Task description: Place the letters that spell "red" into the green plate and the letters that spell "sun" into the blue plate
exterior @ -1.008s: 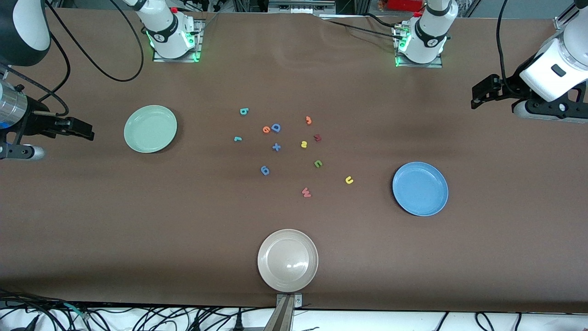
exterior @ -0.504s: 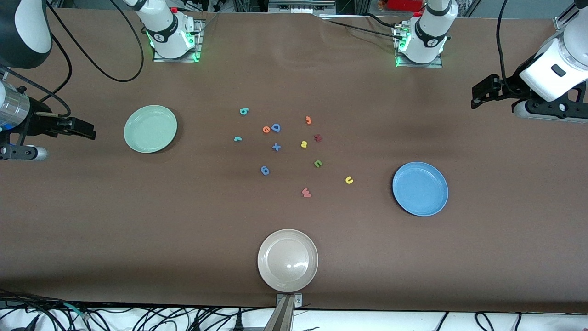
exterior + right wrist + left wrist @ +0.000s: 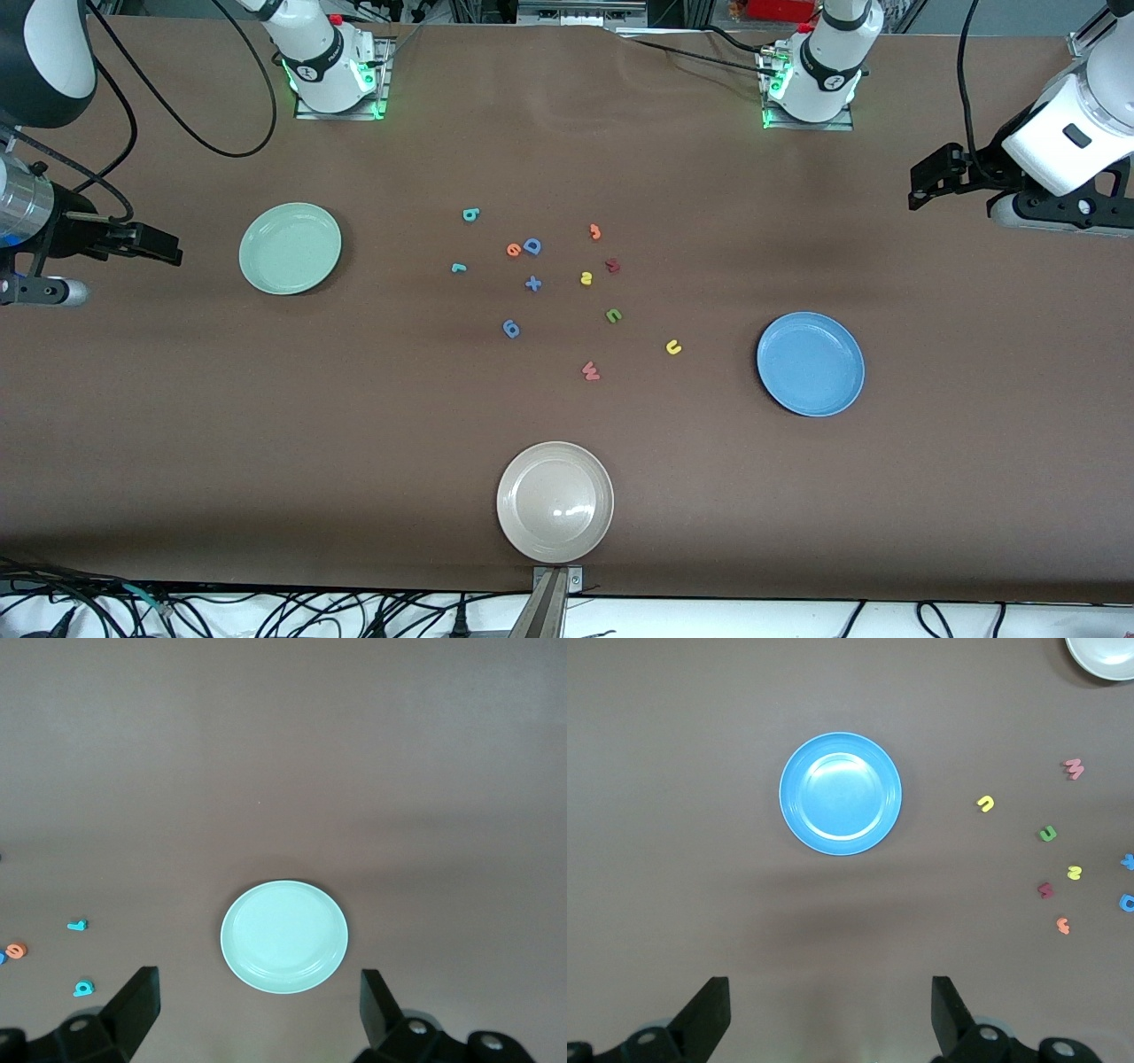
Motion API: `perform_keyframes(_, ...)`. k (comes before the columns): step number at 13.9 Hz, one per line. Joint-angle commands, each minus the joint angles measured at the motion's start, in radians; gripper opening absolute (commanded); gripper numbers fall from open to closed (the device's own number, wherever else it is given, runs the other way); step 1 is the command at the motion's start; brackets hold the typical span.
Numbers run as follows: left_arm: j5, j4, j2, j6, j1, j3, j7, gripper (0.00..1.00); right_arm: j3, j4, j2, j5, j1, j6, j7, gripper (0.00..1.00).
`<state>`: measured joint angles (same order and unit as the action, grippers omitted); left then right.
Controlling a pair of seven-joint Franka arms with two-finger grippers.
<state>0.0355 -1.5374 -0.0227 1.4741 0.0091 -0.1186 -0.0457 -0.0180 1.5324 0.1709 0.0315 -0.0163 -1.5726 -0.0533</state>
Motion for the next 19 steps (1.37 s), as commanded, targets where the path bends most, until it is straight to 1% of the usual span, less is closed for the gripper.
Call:
perform_keyframes(1, 0.009, 0.025, -0.008, -0.02, 0.006, -0.001, 0.017, 1.0, 0.0, 0.002, -0.011, 0.021, -0.004, 0.016, -0.016, 1.0)
perform_keyframes(5, 0.009, 0.023, -0.006, -0.023, 0.006, -0.003, 0.017, 1.0, -0.002, 0.002, -0.007, 0.015, -0.002, 0.005, -0.016, 1.0)
perform_keyframes(7, 0.009, 0.025, -0.006, -0.051, 0.005, -0.003, 0.018, 1.0, -0.002, 0.002, -0.01, 0.015, -0.002, 0.002, -0.016, 1.0)
perform_keyframes(19, 0.017, 0.033, -0.011, -0.049, 0.006, 0.001, 0.018, 1.0, -0.002, 0.003, -0.01, 0.018, -0.002, -0.017, -0.016, 1.0)
